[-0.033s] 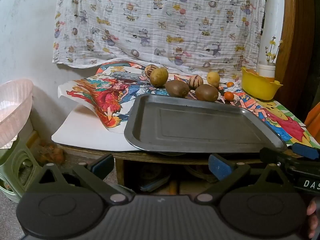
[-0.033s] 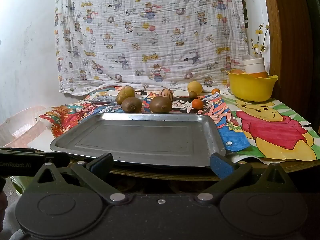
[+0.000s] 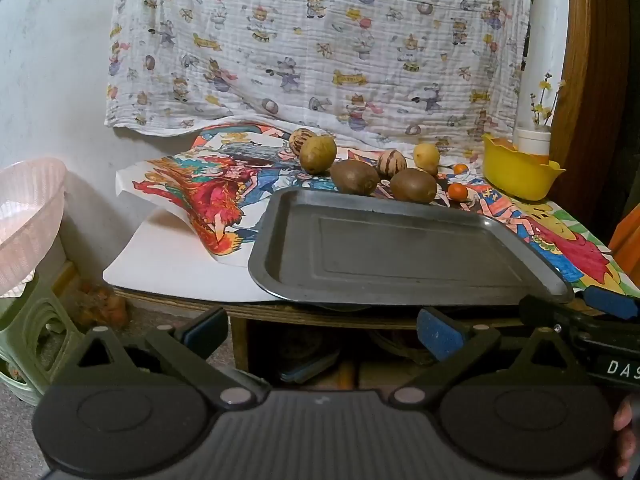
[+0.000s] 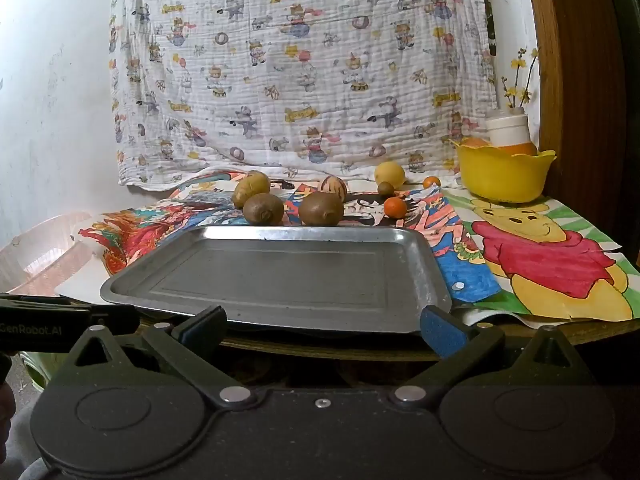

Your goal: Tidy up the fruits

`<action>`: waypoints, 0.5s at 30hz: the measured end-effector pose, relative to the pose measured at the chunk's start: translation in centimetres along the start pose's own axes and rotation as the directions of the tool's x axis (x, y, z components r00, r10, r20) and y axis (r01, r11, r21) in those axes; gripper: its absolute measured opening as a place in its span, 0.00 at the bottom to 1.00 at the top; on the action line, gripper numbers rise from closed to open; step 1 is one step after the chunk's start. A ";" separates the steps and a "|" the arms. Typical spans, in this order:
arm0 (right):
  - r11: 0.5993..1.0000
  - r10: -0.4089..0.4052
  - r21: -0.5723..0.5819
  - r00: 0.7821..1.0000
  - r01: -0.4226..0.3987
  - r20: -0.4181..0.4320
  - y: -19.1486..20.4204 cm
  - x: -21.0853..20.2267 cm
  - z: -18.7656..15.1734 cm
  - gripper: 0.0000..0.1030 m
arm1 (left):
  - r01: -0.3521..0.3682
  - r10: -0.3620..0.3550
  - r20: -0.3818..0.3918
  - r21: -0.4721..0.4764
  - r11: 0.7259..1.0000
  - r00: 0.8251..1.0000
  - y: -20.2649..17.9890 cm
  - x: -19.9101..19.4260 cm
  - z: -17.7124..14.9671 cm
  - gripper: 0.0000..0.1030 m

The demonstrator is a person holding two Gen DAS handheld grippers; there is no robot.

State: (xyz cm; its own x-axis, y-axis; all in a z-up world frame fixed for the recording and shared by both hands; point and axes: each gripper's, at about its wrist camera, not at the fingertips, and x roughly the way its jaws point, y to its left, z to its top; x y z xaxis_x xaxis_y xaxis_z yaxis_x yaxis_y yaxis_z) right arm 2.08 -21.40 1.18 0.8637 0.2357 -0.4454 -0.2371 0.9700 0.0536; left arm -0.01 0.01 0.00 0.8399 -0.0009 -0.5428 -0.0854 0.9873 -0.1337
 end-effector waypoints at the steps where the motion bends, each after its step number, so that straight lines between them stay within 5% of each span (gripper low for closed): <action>1: 1.000 -0.001 0.000 1.000 0.001 -0.002 0.0 0.0 0.0 1.00 | -0.001 0.001 -0.001 0.000 1.000 1.000 0.0 0.0 0.0 0.99; 15: 1.000 -0.001 0.000 1.000 0.001 -0.004 0.0 0.1 0.0 1.00 | 0.008 -0.008 -0.005 0.001 1.000 1.000 -0.3 -0.1 -0.1 0.99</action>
State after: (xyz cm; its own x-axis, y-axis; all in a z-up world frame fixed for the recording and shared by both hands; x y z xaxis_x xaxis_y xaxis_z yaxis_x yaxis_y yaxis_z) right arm 2.16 -21.39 1.19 0.8622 0.2349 -0.4487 -0.2365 0.9702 0.0535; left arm -0.15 -0.28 0.06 0.8380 -0.0092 -0.5455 -0.0783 0.9875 -0.1369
